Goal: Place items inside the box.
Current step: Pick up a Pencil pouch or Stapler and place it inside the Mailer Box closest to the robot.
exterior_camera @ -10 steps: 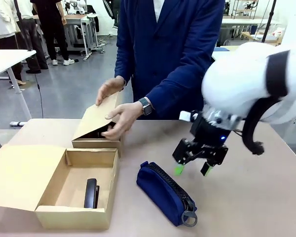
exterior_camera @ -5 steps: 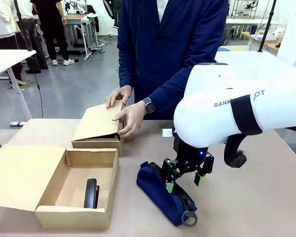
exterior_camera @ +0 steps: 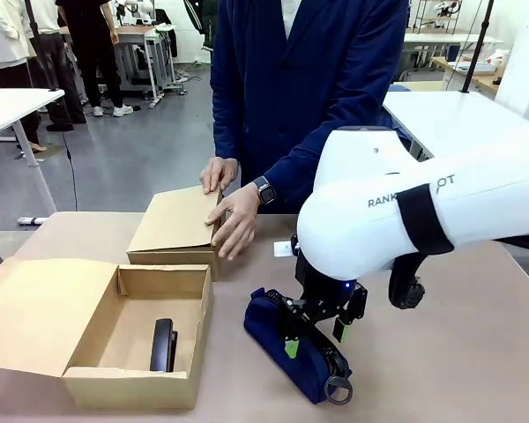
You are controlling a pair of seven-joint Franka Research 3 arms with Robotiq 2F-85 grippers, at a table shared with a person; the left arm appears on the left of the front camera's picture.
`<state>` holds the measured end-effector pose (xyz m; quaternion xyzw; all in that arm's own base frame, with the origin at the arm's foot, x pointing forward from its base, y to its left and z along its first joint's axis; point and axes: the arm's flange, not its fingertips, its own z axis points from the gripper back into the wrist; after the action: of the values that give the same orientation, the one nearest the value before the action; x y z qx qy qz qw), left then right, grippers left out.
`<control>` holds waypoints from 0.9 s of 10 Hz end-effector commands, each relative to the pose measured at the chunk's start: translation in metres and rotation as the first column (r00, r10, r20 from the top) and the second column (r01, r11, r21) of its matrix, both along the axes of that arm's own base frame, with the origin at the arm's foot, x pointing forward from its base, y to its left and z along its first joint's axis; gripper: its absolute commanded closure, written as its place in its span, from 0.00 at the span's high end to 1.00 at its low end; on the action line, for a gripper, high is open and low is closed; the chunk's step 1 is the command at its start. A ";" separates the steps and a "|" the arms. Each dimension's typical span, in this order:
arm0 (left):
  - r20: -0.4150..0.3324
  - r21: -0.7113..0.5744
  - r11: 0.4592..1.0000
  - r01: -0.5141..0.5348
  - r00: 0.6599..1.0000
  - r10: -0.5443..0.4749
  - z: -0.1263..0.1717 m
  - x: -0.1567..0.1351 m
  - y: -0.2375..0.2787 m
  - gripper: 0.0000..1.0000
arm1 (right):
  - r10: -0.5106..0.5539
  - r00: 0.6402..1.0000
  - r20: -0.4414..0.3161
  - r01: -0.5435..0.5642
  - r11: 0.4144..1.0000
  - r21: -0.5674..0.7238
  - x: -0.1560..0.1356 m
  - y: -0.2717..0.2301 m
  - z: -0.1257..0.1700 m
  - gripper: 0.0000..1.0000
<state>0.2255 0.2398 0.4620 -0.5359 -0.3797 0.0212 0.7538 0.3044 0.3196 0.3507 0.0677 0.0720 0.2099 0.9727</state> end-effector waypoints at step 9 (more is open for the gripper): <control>0.035 -0.010 1.000 -0.002 0.999 0.002 0.002 0.000 -0.001 1.00 | 0.040 0.998 -0.046 -0.040 0.999 0.012 0.003 0.007 -0.007 0.00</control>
<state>0.2255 0.2398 0.4620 -0.5360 -0.3796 0.0211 0.7538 0.3057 0.3238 0.3404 0.0693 0.0920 0.2237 0.9678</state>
